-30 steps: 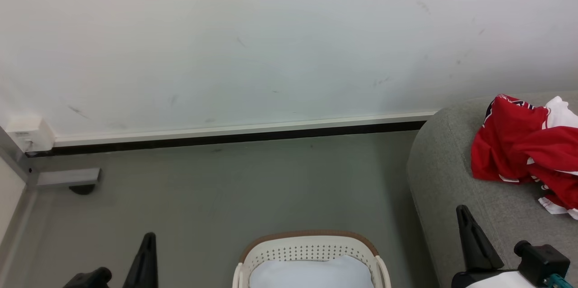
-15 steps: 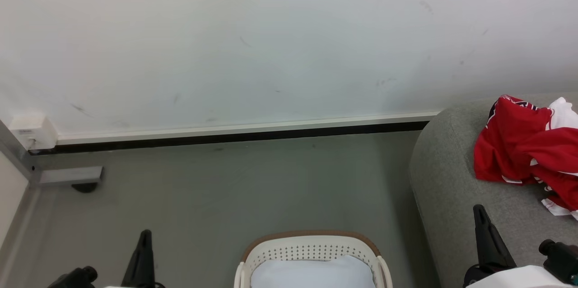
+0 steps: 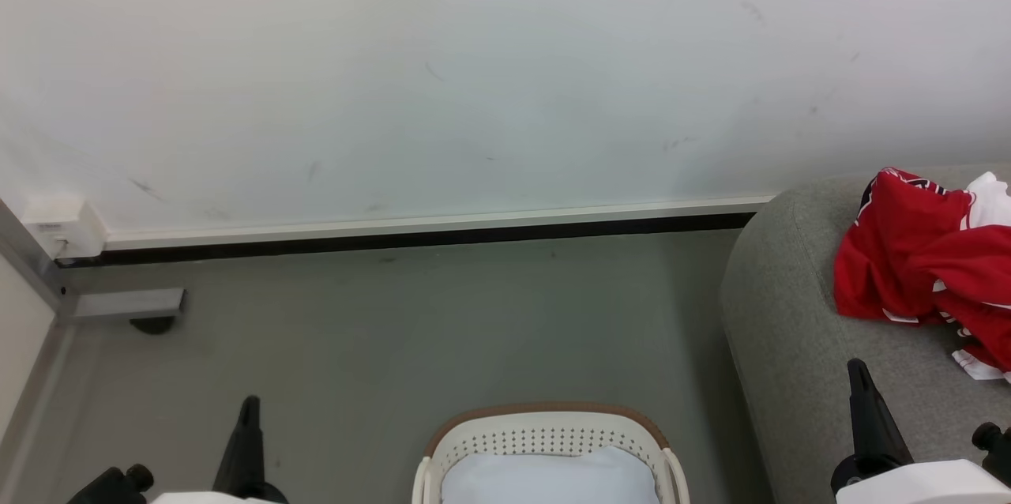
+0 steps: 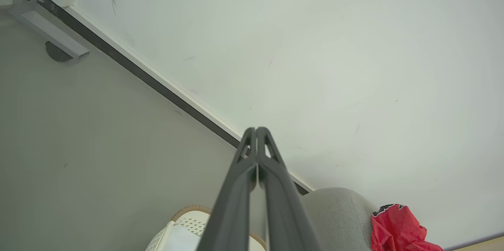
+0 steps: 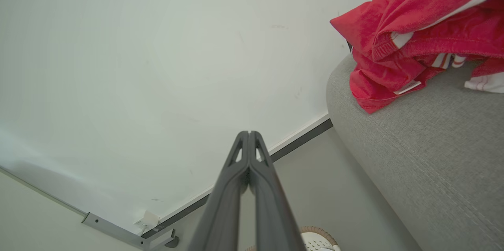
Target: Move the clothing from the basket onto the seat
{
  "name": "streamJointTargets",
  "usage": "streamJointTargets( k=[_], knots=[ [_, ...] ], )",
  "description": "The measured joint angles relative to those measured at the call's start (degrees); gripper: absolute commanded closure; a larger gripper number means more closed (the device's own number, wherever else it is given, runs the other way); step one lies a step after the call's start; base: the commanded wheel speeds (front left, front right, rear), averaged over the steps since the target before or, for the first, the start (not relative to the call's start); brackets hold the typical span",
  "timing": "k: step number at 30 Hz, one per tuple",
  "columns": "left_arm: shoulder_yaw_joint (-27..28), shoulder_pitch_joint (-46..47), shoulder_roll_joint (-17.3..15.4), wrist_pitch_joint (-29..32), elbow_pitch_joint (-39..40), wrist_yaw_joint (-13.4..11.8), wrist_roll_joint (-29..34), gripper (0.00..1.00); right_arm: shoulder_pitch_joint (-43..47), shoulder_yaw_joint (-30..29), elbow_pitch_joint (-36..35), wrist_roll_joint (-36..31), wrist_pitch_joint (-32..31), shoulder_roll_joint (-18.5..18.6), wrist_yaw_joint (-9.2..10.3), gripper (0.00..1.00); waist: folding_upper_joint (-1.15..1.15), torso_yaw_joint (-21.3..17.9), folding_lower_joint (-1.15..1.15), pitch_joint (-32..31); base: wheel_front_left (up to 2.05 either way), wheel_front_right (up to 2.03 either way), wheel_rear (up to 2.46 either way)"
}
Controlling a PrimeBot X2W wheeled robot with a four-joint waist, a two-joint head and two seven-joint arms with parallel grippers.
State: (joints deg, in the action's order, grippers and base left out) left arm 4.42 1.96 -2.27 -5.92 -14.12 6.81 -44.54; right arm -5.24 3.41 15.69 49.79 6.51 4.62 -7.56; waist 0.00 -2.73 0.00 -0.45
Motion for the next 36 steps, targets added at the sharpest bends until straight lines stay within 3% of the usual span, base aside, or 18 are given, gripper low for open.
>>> streamJointTargets(
  k=[36],
  knots=[
    [1.0, 2.3, -0.2, 6.2, -0.1, 0.3, -23.5, 1.0, -0.4, -4.3, -0.7, 21.5, -6.0, -0.6, 0.01, 1.0, 0.0, 1.1, 0.0, 0.2, 0.0, 0.0, 0.0]
  ],
)
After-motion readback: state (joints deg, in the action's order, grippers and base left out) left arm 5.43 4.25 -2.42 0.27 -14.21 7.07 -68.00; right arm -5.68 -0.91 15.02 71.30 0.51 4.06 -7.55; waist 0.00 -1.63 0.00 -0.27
